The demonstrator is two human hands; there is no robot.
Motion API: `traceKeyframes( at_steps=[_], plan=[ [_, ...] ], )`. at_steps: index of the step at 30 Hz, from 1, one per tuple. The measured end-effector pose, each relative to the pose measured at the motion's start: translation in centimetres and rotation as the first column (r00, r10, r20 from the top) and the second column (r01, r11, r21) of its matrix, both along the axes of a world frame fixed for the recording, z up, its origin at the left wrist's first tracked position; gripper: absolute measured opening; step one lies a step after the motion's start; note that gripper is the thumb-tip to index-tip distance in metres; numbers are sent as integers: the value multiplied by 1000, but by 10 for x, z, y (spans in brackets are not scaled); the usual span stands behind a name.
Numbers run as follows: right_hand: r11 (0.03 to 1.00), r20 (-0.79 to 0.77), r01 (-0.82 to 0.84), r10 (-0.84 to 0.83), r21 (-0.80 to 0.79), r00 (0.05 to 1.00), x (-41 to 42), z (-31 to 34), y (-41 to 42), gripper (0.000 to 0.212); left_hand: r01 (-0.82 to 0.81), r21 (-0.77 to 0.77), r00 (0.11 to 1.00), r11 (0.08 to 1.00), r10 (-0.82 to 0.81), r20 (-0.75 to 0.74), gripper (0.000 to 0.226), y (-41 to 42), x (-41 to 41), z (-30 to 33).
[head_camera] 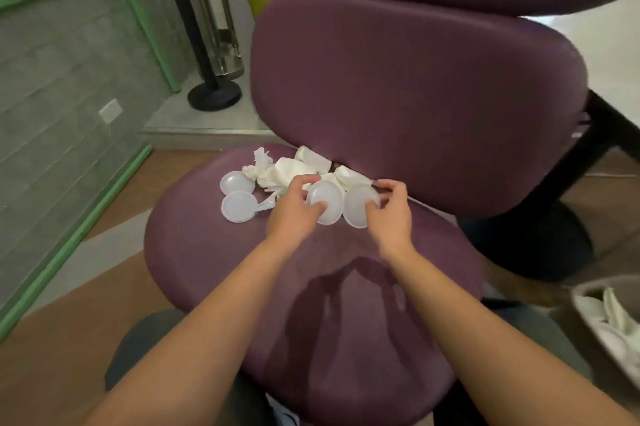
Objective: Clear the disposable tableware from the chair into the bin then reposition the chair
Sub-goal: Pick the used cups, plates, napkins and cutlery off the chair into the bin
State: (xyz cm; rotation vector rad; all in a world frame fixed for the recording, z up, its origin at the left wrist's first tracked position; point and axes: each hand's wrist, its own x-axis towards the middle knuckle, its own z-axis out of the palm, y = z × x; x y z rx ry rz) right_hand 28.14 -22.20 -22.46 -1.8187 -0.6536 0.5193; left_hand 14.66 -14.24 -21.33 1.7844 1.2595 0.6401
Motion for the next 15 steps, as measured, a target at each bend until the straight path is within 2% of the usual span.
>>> traceKeyframes(
  at_steps=[3,8,15],
  plan=[
    [996,-14,87,-87,7,996,31,5,-39,35,75,-42,994,996,-71,82,39,-23,42,0],
    [965,-24,262,-261,25,965,81,13,-108,35,227,-60,967,972,-217,134,31,-74,112,-3],
    [886,-60,464,-464,0,884,143,4,-198,30,439,-70,890,896,-423,168,42,-142,196,-13]
  ],
)
